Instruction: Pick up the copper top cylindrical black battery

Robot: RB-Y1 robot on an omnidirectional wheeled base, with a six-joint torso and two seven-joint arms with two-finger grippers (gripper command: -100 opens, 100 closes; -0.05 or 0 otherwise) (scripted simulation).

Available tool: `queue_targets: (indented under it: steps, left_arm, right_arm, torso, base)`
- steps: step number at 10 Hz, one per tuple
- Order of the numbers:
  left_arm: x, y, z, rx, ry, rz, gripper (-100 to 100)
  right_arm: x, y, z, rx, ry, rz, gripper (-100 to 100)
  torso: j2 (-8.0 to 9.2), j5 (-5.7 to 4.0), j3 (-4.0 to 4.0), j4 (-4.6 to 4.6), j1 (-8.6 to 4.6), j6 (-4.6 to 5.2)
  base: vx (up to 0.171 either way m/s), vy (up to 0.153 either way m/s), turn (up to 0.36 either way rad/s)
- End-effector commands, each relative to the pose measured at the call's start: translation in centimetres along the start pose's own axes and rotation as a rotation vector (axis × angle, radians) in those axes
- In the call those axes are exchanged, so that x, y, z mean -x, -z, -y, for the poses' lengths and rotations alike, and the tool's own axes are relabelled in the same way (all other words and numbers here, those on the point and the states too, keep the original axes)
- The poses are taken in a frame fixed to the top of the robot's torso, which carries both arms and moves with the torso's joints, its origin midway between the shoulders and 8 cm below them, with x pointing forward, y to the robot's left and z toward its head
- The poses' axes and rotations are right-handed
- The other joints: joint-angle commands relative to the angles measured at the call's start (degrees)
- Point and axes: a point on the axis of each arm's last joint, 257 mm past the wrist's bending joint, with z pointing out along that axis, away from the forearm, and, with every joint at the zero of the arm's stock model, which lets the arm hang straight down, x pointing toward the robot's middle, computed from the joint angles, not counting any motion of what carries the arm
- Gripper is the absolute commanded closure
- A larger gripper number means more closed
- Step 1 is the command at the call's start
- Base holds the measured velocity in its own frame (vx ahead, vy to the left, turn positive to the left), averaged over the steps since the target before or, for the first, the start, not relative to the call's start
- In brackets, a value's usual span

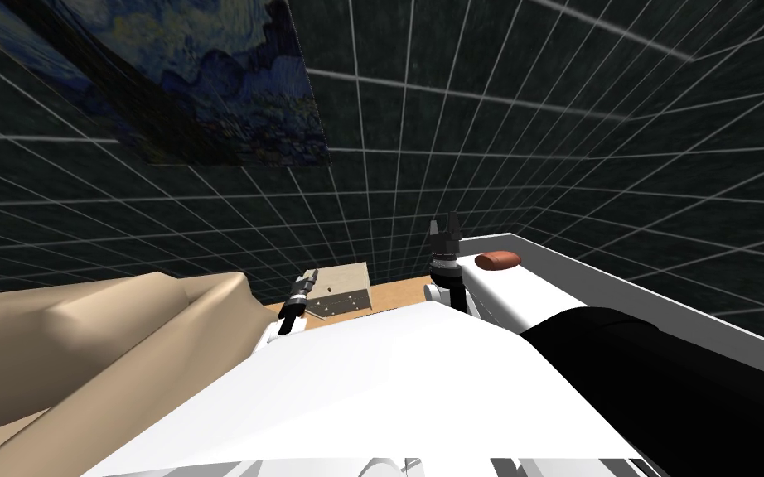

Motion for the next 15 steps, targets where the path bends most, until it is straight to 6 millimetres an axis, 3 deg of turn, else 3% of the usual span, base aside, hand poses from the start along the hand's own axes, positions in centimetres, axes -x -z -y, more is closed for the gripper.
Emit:
queue_targets:
  steps: [1,5,10,15]
  left_arm:
    - [-1.3,-0.3,-0.6,0.016,-0.038,-0.03,-100]
    - [-5.8,0.1,-2.3,0.058,-0.096,-0.13,-100]
    - [-10.1,0.9,-3.4,0.086,-0.144,-0.228,-100]
    - [-16.7,2.9,-3.8,0.105,-0.218,-0.391,-100]
  right_arm:
    - [0.0,0.0,0.0,0.0,0.0,0.0,0]
    - [0.0,0.0,0.0,0.0,0.0,0.0,0]
    - [0.0,0.0,0.0,0.0,0.0,0.0,0]
    - [0.0,0.0,0.0,0.0,0.0,0.0,0]
  torso:
    - [0.0,0.0,0.0,0.0,0.0,0.0]
    - [-0.04,0.0,-0.02,-0.01,0.01,0.0]
    - [-0.03,0.0,-0.01,0.0,0.01,0.0]
    - [-0.04,0.0,-0.02,-0.01,-0.01,0.0]
  base:
    - [0.02,0.005,-0.002]
    - [0.026,0.005,-0.003]
    - [0.026,0.007,-0.003]
    - [0.031,0.004,-0.003]
